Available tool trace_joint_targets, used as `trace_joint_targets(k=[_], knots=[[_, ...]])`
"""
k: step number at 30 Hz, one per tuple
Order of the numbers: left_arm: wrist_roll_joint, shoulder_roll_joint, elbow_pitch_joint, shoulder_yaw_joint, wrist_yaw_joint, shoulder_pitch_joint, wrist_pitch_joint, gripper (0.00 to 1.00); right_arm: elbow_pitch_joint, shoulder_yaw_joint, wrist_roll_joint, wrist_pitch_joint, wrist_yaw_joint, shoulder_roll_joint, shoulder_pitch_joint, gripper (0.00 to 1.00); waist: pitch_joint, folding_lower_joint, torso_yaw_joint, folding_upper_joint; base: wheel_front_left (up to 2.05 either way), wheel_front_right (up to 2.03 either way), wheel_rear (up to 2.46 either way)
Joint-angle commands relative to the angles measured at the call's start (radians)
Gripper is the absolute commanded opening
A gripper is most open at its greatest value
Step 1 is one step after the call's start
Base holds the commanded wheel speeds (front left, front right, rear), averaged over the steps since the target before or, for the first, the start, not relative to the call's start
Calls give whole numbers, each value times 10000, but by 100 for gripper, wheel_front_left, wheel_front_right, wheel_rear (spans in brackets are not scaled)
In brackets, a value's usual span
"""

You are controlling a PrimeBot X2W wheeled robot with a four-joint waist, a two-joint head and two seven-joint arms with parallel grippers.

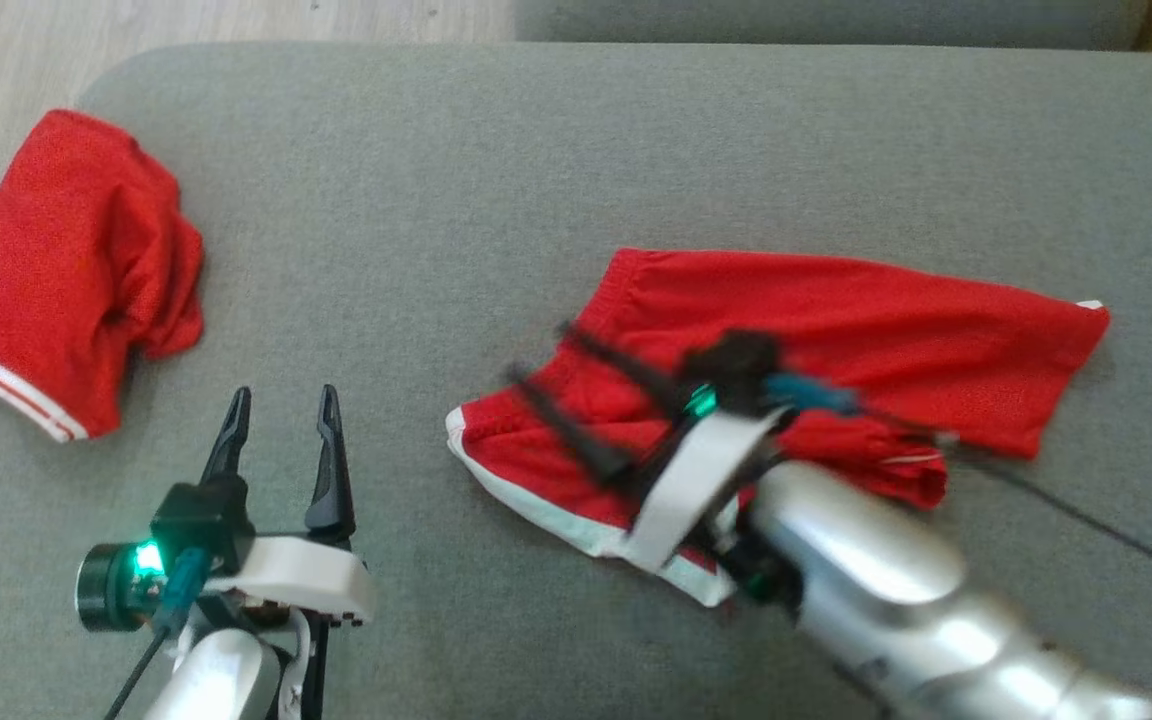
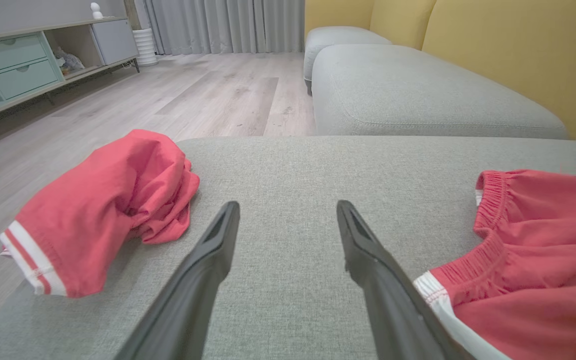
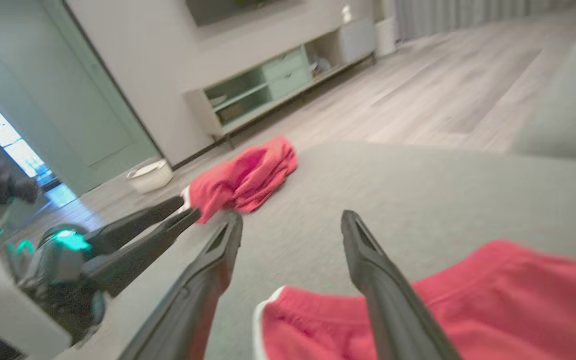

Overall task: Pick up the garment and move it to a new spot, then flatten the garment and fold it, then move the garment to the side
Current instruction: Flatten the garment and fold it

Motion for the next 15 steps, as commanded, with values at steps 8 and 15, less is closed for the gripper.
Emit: trace_joint_targets(k=[8,15], knots=[[-39,405,-463,405,167,-56,-2,100,-1239,-3821,-1416,-885,-7,-1354,877,100,-422,0,-473,0,0,0,0],[-30,566,-699,345,230,141,184,100,-2830,-7552,-2954,81,-7,-1457,3381,100,-703,0,-660,0,0,0,0]])
